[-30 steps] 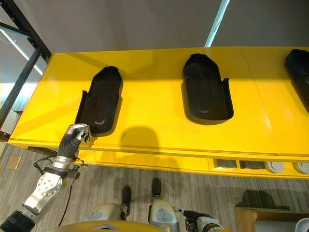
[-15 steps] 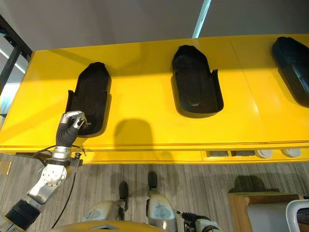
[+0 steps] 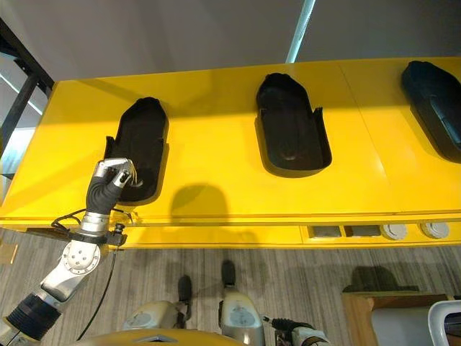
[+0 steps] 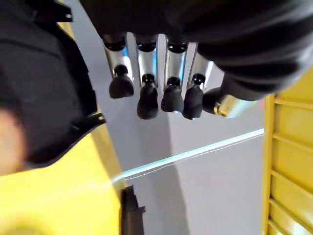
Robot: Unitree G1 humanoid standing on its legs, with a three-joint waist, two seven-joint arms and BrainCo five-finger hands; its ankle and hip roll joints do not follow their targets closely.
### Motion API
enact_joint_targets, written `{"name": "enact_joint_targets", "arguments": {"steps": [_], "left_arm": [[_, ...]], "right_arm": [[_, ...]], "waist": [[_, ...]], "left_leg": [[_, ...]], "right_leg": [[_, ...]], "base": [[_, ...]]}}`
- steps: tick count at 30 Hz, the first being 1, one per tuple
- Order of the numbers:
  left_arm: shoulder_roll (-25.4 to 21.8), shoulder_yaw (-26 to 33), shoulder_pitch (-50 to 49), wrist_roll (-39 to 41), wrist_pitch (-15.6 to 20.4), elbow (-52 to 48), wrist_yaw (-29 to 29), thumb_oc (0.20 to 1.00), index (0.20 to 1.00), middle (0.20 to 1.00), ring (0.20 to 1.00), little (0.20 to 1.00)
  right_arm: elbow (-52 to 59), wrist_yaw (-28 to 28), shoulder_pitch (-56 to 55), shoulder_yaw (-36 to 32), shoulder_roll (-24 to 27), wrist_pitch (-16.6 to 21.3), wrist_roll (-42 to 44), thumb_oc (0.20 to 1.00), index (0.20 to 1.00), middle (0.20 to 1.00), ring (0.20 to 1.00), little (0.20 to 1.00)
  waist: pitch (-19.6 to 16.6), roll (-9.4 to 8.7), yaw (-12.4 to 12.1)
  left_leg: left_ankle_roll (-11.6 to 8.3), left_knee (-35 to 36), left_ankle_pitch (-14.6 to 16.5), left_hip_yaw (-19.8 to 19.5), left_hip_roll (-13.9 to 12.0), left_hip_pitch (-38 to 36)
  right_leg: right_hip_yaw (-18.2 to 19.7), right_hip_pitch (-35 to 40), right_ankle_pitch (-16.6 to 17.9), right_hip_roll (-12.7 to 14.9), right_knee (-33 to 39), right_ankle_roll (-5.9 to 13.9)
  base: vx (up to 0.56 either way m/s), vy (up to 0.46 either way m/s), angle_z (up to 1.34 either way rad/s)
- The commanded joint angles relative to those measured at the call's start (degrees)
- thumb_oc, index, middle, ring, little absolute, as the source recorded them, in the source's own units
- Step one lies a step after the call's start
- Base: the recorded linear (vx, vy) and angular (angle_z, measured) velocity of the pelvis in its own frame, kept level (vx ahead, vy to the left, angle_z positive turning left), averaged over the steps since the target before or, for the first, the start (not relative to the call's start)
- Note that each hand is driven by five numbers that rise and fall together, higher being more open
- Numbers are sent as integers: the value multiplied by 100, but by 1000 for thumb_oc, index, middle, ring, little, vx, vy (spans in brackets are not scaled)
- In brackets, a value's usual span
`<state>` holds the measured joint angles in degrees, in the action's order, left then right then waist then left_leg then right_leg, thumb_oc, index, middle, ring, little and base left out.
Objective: Move parts from the plastic box to the shelf.
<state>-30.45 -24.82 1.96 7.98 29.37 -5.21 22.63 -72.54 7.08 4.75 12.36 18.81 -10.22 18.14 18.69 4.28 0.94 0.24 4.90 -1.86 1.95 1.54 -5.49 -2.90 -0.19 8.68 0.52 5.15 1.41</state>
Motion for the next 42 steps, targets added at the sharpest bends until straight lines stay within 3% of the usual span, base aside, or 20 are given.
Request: {"name": "enact_joint_targets", "arguments": {"steps": [1, 13, 22, 29, 33, 42], "left_arm": [[-134, -29, -130, 150, 88, -153, -255, 200, 200, 200, 200, 200], [-519, -158, -622, -228, 198, 83, -483, 200, 200, 200, 200, 200], [-496, -473, -703, -533, 817, 351, -494, 200, 200, 200, 200, 200], [-556, -673, -413, -733, 795, 368, -313, 200, 200, 200, 200, 200], [-498, -742, -211, -816, 811, 516, 146, 200, 200, 200, 200, 200], [-336, -534, 78, -836, 435, 885, 841, 200, 200, 200, 200, 200]], "right_arm": [[-127, 23, 69, 131, 40, -10, 76, 1000, 1000, 1000, 1000, 1000], [-106, -34, 160, 106, 260, -78, 217, 1000, 1000, 1000, 1000, 1000], [-119, -77, 80, 121, 245, -85, 10, 1000, 1000, 1000, 1000, 1000], [-87, -5, 32, 195, 190, -113, 7, 1000, 1000, 1000, 1000, 1000], [-86, -35, -33, 252, 133, -76, -69, 1000, 1000, 1000, 1000, 1000], [77, 19, -208, 369, 34, -112, -132, 1000, 1000, 1000, 1000, 1000]], "waist": [[-295, -39, -102], [-69, 54, -166], [-137, 78, -74], [-140, 21, 58], [-135, -19, 139], [-161, -162, 250]], "left_leg": [[-277, -73, -16, -135, -272, 311], [-323, -100, -37, -102, -311, 404], [-330, -60, -17, -16, -341, 365], [-276, -53, 30, 67, -384, 349], [-250, -50, 67, 94, -394, 315], [-210, -46, 158, 145, -416, 239]], "right_leg": [[-68, 407, -592, 160, -175, 223], [-153, 259, -577, 216, -169, 255], [-62, 269, -569, 230, -121, 292], [80, 184, -571, 233, -177, 310], [182, 176, -551, 218, -170, 311], [319, 202, -562, 173, -161, 327]], "base": [[-66, 40, 11], [-60, 24, 4], [37, 9, 0], [30, -21, -1], [61, -19, -2], [61, -23, -8]]}}
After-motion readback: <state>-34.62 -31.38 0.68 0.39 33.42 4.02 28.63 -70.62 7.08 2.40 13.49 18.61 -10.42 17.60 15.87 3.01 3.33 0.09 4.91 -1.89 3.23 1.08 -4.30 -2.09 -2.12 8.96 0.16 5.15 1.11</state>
